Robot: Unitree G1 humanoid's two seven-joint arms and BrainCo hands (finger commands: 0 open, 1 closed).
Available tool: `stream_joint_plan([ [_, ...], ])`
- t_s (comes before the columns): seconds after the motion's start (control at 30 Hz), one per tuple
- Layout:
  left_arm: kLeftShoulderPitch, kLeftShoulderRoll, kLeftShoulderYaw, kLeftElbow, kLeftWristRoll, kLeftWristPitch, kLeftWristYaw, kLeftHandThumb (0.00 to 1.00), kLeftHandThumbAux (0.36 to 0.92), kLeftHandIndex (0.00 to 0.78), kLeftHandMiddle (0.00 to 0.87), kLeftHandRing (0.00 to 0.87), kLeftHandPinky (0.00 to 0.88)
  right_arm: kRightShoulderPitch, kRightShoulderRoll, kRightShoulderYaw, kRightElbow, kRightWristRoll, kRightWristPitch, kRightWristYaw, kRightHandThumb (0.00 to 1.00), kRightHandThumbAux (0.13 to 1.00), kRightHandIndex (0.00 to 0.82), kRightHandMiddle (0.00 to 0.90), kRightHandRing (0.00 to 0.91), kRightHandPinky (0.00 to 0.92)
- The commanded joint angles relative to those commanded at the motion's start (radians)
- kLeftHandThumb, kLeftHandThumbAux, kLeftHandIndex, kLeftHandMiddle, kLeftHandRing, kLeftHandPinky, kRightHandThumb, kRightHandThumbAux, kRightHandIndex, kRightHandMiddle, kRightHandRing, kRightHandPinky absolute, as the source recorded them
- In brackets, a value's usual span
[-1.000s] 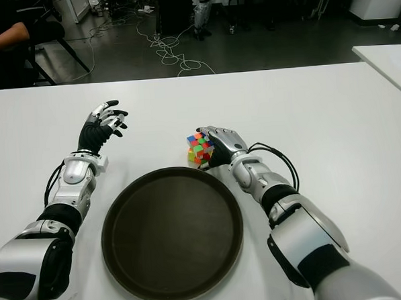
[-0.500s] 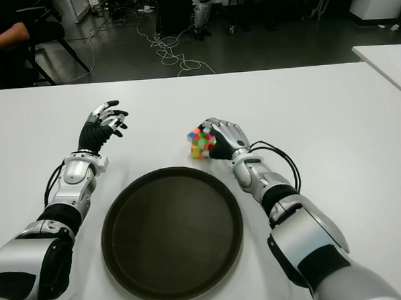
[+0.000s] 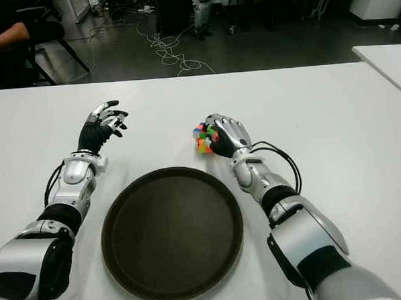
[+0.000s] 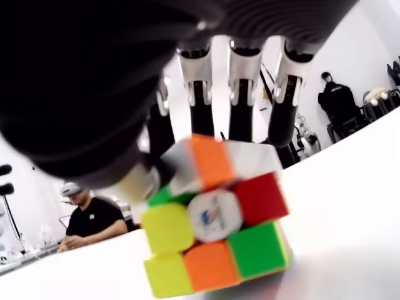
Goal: Pick up the Rubik's Cube and put it in the plate
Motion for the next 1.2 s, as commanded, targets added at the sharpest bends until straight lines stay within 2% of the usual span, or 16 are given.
stream_joint_plan([
  [0.47, -0.001, -0.002, 0.0, 0.0, 0.0, 0.007, 0.005, 0.259, 0.64, 0.218, 0.39, 0.492, 0.547, 0.0, 0.002, -0.017, 0.001, 0.01, 0.006, 0.003, 0.832, 0.695, 0.389, 0.47, 0.439, 0.5],
  [0.63, -0.002, -0.002, 0.001, 0.001, -0.002, 0.011, 0.004, 0.278, 0.644, 0.211, 0.39, 0.492, 0.561, 0.002, 0.001, -0.022, 0.0, 0.012, -0.005, -0.006, 0.83, 0.697, 0.376, 0.487, 0.464, 0.534],
  [0.77, -0.003, -0.002, 0.002, 0.001, -0.004, 0.013, 0.002, 0.287, 0.652, 0.216, 0.394, 0.49, 0.565, 0.001, 0.001, -0.023, 0.0, 0.012, -0.008, -0.007, 0.83, 0.697, 0.373, 0.491, 0.464, 0.522],
  [0.97, -0.003, 0.0, -0.001, 0.0, 0.002, 0.01, 0.008, 0.253, 0.641, 0.22, 0.374, 0.475, 0.546, 0.001, 0.002, -0.029, 0.001, 0.019, -0.008, -0.001, 0.834, 0.694, 0.396, 0.463, 0.425, 0.486],
  [1.2, -0.002, 0.001, -0.004, -0.001, 0.005, 0.006, 0.008, 0.262, 0.639, 0.218, 0.381, 0.489, 0.563, 0.002, 0.003, -0.034, 0.001, 0.023, -0.014, 0.001, 0.835, 0.693, 0.397, 0.46, 0.418, 0.487],
])
